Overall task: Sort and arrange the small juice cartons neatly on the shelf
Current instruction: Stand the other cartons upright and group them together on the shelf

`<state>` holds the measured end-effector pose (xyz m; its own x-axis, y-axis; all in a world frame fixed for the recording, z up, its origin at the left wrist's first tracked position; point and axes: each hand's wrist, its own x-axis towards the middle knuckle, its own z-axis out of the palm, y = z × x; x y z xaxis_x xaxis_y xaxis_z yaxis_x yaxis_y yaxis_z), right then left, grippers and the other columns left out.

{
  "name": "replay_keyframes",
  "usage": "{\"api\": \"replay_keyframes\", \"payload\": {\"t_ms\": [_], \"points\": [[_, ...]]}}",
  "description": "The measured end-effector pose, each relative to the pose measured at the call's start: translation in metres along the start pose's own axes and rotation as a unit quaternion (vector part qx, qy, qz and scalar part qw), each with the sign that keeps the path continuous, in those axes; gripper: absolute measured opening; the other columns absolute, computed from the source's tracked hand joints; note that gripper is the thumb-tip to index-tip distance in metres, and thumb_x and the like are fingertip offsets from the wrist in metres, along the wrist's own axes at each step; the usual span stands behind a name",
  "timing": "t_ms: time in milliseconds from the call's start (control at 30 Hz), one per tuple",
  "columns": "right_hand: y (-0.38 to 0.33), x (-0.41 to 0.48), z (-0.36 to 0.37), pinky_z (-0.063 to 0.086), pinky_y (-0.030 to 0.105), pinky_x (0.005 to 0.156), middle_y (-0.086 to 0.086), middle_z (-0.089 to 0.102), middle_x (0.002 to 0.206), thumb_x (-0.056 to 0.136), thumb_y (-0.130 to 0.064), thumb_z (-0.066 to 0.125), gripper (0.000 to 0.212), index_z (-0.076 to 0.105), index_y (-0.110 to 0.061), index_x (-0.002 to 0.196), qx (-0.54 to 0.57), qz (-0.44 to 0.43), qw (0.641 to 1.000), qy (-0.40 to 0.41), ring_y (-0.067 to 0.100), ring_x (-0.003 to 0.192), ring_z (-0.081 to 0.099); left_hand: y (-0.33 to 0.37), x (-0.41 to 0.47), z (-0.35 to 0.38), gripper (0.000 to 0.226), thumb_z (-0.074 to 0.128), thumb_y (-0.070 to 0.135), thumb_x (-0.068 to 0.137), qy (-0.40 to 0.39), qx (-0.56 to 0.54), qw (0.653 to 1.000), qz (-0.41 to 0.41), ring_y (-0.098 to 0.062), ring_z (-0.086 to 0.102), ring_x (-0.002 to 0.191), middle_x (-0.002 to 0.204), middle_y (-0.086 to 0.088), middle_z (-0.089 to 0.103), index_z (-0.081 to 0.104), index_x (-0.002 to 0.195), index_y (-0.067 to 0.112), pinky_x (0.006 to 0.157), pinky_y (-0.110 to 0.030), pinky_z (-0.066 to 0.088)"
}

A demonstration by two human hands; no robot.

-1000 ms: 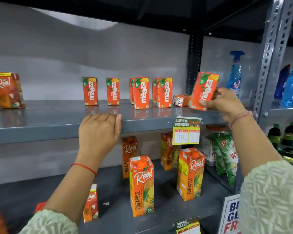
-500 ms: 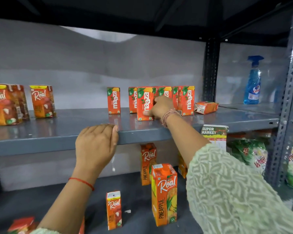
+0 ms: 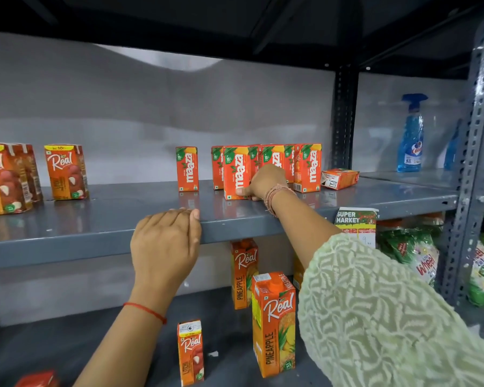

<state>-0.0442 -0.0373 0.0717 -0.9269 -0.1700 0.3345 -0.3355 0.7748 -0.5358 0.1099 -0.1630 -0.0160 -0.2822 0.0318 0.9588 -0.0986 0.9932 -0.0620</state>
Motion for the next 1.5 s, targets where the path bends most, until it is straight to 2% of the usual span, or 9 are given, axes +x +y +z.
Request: {"api": "replay_keyframes", "payload": {"t_ms": [133, 467, 567, 667, 767, 1033, 1133, 1333, 1500], "points": [[0.000, 0.002, 0.001, 0.025, 0.019, 0.045, -0.003, 0.042, 0.058, 0.074, -0.047, 0.070, 0.050, 0.035, -0.016, 0.057, -0.019, 0.008, 1.000, -0.001, 0.011, 0.051, 0.042, 0.000, 0.000, -0.001, 0.044, 0.039, 0.023, 0.088, -0.001, 0.001, 1.000, 0.000, -0.029, 0.067, 0.055, 0.066, -0.012, 0.072, 0.072, 0.069, 0.001, 0.062, -0.031, 0.052], [0.001, -0.003, 0.000, 0.027, 0.018, 0.044, -0.003, 0.042, 0.058, 0.081, -0.034, 0.069, 0.046, 0.032, -0.017, 0.059, 0.020, 0.019, 0.999, 0.029, 0.018, 0.083, 0.060, 0.001, 0.000, -0.002, 0.050, 0.036, 0.027, 0.091, -0.001, 0.000, 1.000, -0.003, -0.029, 0.067, 0.053, 0.064, -0.012, 0.071, 0.072, 0.068, 0.002, 0.061, -0.031, 0.053], [0.001, -0.005, 0.001, 0.029, 0.017, 0.047, 0.001, 0.060, 0.071, 0.081, -0.033, 0.069, 0.047, 0.031, -0.017, 0.059, 0.018, 0.013, 0.999, 0.034, 0.021, 0.098, 0.068, 0.000, 0.000, 0.000, 0.069, 0.019, 0.035, 0.099, 0.004, -0.005, 1.000, 0.001, -0.028, 0.067, 0.054, 0.065, -0.012, 0.072, 0.073, 0.070, 0.002, 0.062, -0.031, 0.053], [0.001, -0.005, 0.002, 0.051, 0.024, 0.066, 0.009, 0.071, 0.106, 0.080, -0.027, 0.071, 0.037, 0.042, -0.014, 0.063, 0.033, 0.015, 0.999, 0.038, 0.024, 0.100, 0.069, 0.001, 0.001, -0.001, 0.064, 0.025, 0.033, 0.098, -0.001, -0.001, 1.000, 0.000, -0.028, 0.067, 0.053, 0.064, -0.012, 0.071, 0.072, 0.069, 0.002, 0.062, -0.031, 0.053], [0.001, -0.005, 0.001, 0.054, 0.030, 0.085, 0.011, 0.070, 0.109, 0.079, -0.025, 0.073, 0.031, 0.061, -0.006, 0.100, 0.057, 0.014, 0.997, 0.048, 0.026, 0.100, 0.069, 0.002, 0.000, -0.002, 0.048, 0.036, 0.026, 0.090, -0.006, 0.009, 1.000, -0.008, -0.029, 0.067, 0.053, 0.064, -0.013, 0.071, 0.072, 0.069, 0.001, 0.062, -0.032, 0.053], [0.000, -0.021, -0.005, 0.046, 0.018, 0.063, 0.006, 0.067, 0.109, 0.080, -0.026, 0.072, 0.023, 0.058, -0.008, 0.084, 0.053, 0.012, 0.998, 0.045, 0.023, 0.104, 0.066, -0.002, -0.001, 0.002, 0.045, 0.037, 0.023, 0.089, 0.013, 0.007, 1.000, 0.004, -0.029, 0.066, 0.054, 0.066, -0.012, 0.071, 0.071, 0.069, 0.002, 0.062, -0.030, 0.051], [0.008, -0.028, -0.008, 0.040, 0.015, 0.047, 0.005, 0.071, 0.095, 0.082, -0.019, 0.070, 0.016, 0.062, -0.007, 0.075, 0.089, 0.019, 0.993, 0.081, 0.020, 0.089, 0.070, -0.001, -0.004, 0.004, 0.045, 0.037, 0.024, 0.090, 0.012, 0.009, 1.000, -0.009, -0.030, 0.065, 0.056, 0.066, -0.013, 0.071, 0.070, 0.069, 0.002, 0.063, -0.032, 0.050], [0.064, -0.058, -0.049, 0.042, 0.003, 0.061, 0.011, 0.075, 0.096, 0.088, -0.003, 0.053, 0.023, 0.076, -0.003, 0.091, 0.114, -0.015, 0.953, 0.279, 0.021, 0.088, 0.067, 0.041, 0.004, 0.018, 0.042, 0.041, 0.022, 0.089, 0.043, -0.010, 0.999, 0.001, -0.026, 0.061, 0.050, 0.059, -0.010, 0.067, 0.066, 0.060, 0.006, 0.059, -0.028, 0.044], [0.129, -0.005, -0.088, 0.051, 0.036, 0.090, 0.020, 0.069, 0.113, 0.090, -0.009, 0.050, 0.026, 0.069, -0.001, 0.106, 0.047, 0.095, 0.958, 0.266, 0.034, 0.105, 0.064, 0.104, 0.017, 0.041, 0.041, 0.040, 0.024, 0.088, 0.028, -0.045, 0.998, 0.041, -0.025, 0.064, 0.054, 0.062, -0.009, 0.068, 0.069, 0.065, 0.007, 0.060, -0.028, 0.048]]}}
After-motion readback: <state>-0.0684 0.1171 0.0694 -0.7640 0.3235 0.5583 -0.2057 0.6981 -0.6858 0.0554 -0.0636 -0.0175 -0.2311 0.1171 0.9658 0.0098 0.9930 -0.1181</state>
